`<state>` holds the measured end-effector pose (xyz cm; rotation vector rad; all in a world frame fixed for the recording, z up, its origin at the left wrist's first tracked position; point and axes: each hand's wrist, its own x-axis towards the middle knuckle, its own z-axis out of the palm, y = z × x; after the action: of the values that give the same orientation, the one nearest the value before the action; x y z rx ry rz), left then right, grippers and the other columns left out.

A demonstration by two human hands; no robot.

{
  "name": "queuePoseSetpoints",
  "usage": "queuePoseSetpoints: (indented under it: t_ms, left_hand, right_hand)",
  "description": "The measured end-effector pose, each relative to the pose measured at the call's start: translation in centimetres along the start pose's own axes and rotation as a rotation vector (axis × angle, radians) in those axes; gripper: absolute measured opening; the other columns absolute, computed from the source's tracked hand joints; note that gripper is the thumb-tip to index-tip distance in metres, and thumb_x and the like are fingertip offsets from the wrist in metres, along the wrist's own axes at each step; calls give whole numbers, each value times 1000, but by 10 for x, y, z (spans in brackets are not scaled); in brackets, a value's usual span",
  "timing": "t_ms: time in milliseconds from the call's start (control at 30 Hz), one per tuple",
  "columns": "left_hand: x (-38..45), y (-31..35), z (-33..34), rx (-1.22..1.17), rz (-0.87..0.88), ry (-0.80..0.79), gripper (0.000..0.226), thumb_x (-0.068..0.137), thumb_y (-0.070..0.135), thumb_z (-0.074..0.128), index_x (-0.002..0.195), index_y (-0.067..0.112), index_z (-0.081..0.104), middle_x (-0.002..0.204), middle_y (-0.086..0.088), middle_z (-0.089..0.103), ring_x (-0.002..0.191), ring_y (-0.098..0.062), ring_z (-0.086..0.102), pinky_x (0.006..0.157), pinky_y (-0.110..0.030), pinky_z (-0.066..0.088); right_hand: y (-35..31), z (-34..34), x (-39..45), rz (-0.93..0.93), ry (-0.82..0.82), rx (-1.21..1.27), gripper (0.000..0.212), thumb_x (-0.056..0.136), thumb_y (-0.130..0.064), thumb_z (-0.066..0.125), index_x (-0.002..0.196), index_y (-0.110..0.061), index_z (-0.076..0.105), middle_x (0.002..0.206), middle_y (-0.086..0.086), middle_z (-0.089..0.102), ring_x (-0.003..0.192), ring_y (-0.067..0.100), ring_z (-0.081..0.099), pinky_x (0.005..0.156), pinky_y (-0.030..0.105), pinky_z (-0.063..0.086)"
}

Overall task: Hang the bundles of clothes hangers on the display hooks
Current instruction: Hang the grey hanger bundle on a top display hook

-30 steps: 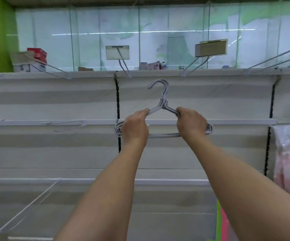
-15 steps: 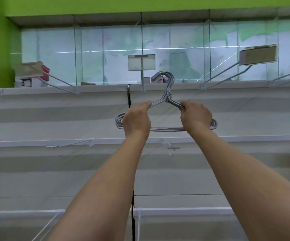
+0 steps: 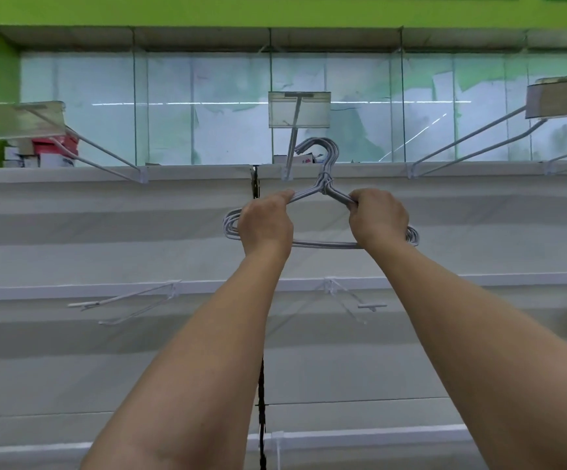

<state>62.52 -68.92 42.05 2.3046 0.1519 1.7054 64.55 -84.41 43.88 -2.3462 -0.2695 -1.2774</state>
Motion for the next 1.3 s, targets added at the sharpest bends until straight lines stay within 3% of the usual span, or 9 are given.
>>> queuePoseSetpoints:
  t_ms: [433, 600, 800, 900, 1133, 1300]
  left_hand:
    - [13, -17, 0, 55, -19, 87, 48, 95, 3, 43, 131, 32, 56, 118, 0, 66, 105, -29, 57, 79, -34, 46]
    - [5, -28, 4, 66, -44, 75, 53, 90, -3, 42, 126, 31, 59, 113, -2, 67, 98, -32, 58, 72, -32, 42]
    - [-7, -37, 18, 34, -73, 20, 50, 92, -1, 42, 129, 28, 58, 116, -2, 66, 100, -31, 59, 75, -34, 44]
    - [-3, -35, 19, 42, -97, -18, 51, 92, 0, 40, 128, 30, 59, 115, -3, 65, 101, -31, 58, 72, -33, 42]
    - [-5, -32, 25, 20, -83, -81, 38, 100, 19, 37, 134, 24, 52, 127, -4, 60, 115, -29, 54, 91, -38, 42]
    - [2, -34, 25, 88, -85, -97, 36, 101, 24, 35, 131, 23, 54, 123, -4, 60, 113, -27, 53, 93, -37, 39]
  right_hand:
    - [-19, 10, 12, -27, -43, 65, 22, 97, -18, 47, 105, -20, 68, 104, 10, 65, 95, 32, 57, 67, 29, 34]
    - [-25, 17, 11, -46, -87, 69, 22, 99, -20, 46, 104, -17, 66, 104, 11, 64, 82, 29, 48, 65, 29, 32]
    - [-25, 31, 10, 3, -167, 104, 21, 98, -17, 45, 104, -16, 65, 106, 11, 63, 83, 29, 48, 67, 31, 35]
    - [-21, 38, 9, -41, -160, 114, 28, 99, -28, 42, 102, -12, 64, 108, 12, 60, 94, 33, 56, 68, 31, 35]
    - [-20, 46, 12, -34, -206, 105, 34, 102, -28, 31, 115, -11, 58, 119, 11, 58, 108, 33, 55, 74, 32, 35]
    - [-21, 56, 17, -47, -224, 100, 33, 103, -27, 33, 114, -12, 60, 115, 10, 61, 106, 31, 56, 72, 31, 35]
